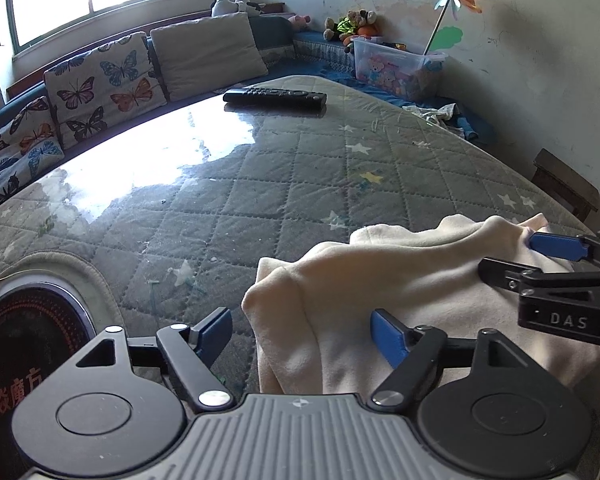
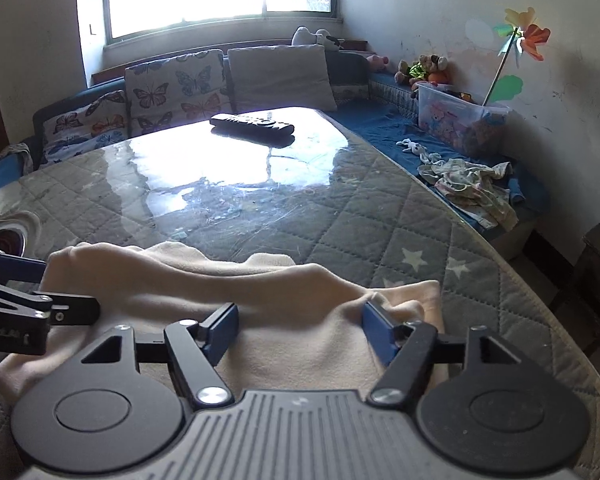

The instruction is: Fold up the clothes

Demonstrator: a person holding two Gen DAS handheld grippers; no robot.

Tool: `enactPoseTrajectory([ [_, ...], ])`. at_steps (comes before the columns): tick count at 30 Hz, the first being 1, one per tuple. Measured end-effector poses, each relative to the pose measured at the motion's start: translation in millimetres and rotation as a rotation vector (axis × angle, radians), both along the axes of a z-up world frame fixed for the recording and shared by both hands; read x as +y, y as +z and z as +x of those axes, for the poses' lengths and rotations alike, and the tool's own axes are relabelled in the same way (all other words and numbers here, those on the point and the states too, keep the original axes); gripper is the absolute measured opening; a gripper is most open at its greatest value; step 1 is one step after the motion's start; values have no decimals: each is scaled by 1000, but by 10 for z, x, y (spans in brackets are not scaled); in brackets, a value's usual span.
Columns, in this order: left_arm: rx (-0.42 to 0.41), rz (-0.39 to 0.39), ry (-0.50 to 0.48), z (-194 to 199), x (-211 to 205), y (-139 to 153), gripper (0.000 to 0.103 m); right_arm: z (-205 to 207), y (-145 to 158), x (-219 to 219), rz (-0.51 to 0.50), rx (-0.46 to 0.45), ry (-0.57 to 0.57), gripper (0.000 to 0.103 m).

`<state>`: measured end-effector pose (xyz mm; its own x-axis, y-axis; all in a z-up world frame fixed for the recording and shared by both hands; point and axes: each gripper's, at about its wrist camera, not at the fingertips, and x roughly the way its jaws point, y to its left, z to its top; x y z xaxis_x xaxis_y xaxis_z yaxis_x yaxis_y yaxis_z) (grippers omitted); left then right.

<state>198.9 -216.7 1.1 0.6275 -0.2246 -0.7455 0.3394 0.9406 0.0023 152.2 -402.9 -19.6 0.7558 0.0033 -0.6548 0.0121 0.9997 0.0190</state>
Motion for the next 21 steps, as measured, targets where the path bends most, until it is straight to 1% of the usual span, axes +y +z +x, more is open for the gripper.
enactPoseTrajectory([
  [1, -7, -5, -2, -21, 7, 18, 83, -17, 14, -1, 1, -4, 0, 73],
  [3, -19, -14, -5, -64, 21, 55, 86, -52, 42, -2, 3, -12, 0, 80],
  [7, -33, -34, -10, -163, 44, 115, 91, -170, 95, -5, 12, -32, -8, 86],
  [8, -35, -37, -13, -191, 50, 124, 92, -205, 103, -2, 14, -35, -11, 90],
  [11, -45, -42, -21, -284, 71, 149, 95, -318, 105, 22, 13, -40, -17, 92],
  [18, -72, -58, -28, -502, 148, 193, 101, -566, 117, 109, -19, -54, -30, 103],
  [21, -86, -63, -30, -595, 189, 210, 103, -676, 134, 156, -32, -63, -38, 103],
])
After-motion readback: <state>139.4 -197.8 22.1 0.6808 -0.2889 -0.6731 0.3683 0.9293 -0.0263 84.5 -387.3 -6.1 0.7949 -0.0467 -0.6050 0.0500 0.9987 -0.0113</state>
